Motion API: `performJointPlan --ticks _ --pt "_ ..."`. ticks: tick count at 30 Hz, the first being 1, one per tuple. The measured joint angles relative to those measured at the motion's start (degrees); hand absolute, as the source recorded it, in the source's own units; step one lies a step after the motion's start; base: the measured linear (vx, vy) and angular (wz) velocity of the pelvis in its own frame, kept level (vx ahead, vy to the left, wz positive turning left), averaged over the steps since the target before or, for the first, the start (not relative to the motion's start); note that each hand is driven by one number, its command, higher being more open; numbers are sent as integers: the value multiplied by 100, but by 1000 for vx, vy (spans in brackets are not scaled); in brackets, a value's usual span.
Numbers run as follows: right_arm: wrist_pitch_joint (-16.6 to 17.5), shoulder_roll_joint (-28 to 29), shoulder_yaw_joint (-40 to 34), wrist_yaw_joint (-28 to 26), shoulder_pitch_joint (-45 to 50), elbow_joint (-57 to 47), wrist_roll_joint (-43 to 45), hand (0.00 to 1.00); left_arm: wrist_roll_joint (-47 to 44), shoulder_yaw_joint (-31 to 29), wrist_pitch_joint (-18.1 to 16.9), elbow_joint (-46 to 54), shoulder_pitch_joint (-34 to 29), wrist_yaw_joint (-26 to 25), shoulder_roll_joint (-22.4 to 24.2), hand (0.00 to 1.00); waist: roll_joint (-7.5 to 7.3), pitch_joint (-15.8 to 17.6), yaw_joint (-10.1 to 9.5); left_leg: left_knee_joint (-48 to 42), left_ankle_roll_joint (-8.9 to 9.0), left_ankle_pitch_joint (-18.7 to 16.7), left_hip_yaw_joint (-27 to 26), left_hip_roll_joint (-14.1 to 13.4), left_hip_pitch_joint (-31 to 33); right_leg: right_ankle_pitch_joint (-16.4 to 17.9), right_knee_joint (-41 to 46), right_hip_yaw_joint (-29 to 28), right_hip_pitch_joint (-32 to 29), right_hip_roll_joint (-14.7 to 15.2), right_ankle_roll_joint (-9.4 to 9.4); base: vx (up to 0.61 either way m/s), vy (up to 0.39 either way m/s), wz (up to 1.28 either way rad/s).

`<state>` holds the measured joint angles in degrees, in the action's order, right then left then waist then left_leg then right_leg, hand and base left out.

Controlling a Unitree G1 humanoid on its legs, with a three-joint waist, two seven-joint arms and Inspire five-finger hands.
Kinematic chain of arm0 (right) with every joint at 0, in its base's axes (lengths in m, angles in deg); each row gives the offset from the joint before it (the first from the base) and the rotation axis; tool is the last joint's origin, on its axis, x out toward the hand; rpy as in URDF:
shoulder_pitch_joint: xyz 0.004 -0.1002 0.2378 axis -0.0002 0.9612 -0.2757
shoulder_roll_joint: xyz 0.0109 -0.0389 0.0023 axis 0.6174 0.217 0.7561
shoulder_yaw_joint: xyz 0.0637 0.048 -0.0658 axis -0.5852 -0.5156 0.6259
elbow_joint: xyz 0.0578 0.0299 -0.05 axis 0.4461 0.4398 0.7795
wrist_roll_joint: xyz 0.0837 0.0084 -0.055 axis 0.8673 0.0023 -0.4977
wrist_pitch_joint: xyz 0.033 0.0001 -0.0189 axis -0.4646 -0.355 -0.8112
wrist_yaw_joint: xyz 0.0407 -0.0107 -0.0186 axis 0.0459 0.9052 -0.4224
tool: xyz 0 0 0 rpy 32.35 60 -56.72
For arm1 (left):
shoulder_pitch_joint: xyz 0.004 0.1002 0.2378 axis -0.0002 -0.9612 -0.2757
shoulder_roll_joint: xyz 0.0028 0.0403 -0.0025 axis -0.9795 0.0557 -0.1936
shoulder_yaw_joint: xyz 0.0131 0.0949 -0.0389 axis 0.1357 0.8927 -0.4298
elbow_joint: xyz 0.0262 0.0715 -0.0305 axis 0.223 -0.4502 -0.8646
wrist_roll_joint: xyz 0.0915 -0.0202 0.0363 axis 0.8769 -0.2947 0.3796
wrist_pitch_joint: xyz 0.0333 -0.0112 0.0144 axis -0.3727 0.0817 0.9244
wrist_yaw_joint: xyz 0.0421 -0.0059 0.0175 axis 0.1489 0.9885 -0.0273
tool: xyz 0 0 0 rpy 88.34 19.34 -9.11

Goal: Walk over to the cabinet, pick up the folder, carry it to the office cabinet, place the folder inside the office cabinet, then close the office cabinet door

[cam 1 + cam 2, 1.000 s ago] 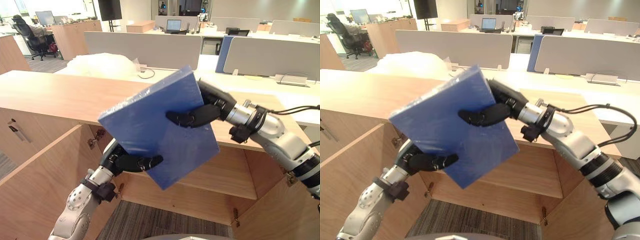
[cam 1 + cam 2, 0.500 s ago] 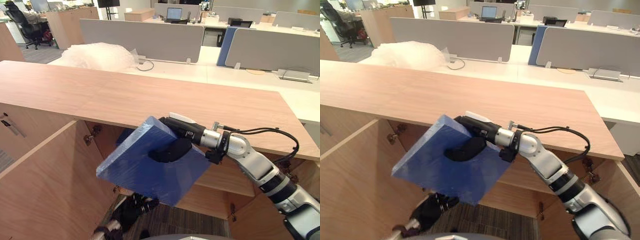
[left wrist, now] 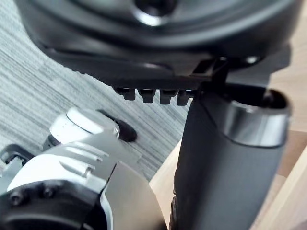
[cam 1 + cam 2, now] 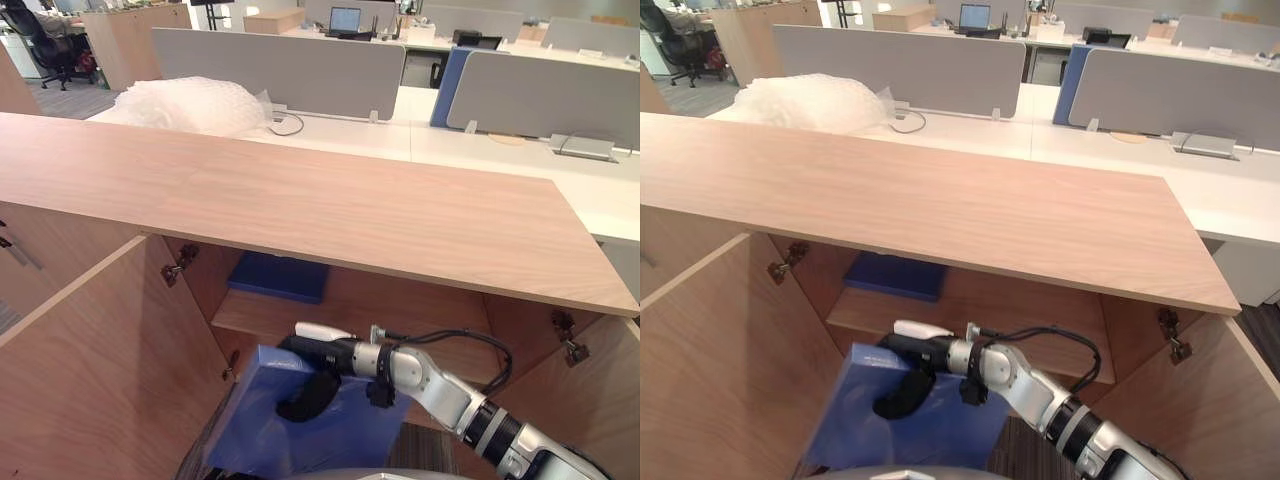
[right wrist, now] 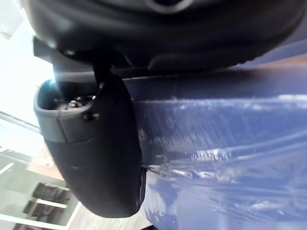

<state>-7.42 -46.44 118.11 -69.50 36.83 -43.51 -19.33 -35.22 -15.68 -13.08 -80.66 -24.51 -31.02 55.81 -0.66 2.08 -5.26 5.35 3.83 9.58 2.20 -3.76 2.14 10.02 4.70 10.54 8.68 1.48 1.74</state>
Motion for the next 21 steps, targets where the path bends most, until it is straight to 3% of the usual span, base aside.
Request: performJointPlan --ticks 3,7,10,13,15,17,18,21 --pt "5 47 57 167 4 363 -221 0 139 -186 8 -34 -4 -313 35 100 43 43 57 -1 -8 -29 -6 25 -5 13 3 -2 5 27 -10 14 -6 0" --pt "4 614 52 605 -6 1595 -644 0 168 -286 8 -45 17 -536 78 100 36 126 56 -3 -4 -47 -7 31 -36 51 9 0 42 30 -24 47 -40 0" --pt "-84 1143 -493 967 -5 2791 -567 0 131 -282 6 -43 109 -690 207 100 69 238 38 -3 5 -69 -2 41 -52 75 13 12 65 37 -26 24 -32 2" --pt "-238 1473 -1505 1348 -4 3780 187 0 121 -239 4 -38 199 -775 338 100 149 408 36 -1 -7 -82 48 100 -132 123 22 78 169 81 7 4 -13 11" --pt "-361 1609 -2307 1674 -15 4266 1173 0 -4 -102 2 -12 215 -798 342 100 148 432 29 -1 -10 -85 126 143 -123 154 27 159 196 106 28 -3 -6 22" --pt "-421 1520 -3323 2261 -39 4764 2766 0 -247 -31 -2 24 233 -871 376 100 112 471 -32 0 -20 -92 155 186 -125 176 27 198 220 144 57 13 5 12" --pt "-421 1439 -3470 2372 -43 4836 3157 0 -326 -5 -2 24 251 -898 384 100 102 488 -38 0 -23 -94 155 194 -125 179 27 199 223 151 61 0 0 0" --pt "-187 1470 -4732 2562 -29 4957 6397 0 -578 189 4 24 259 -1013 392 100 112 593 61 0 -27 -96 136 216 -132 181 30 187 236 177 67 4 5 -3"
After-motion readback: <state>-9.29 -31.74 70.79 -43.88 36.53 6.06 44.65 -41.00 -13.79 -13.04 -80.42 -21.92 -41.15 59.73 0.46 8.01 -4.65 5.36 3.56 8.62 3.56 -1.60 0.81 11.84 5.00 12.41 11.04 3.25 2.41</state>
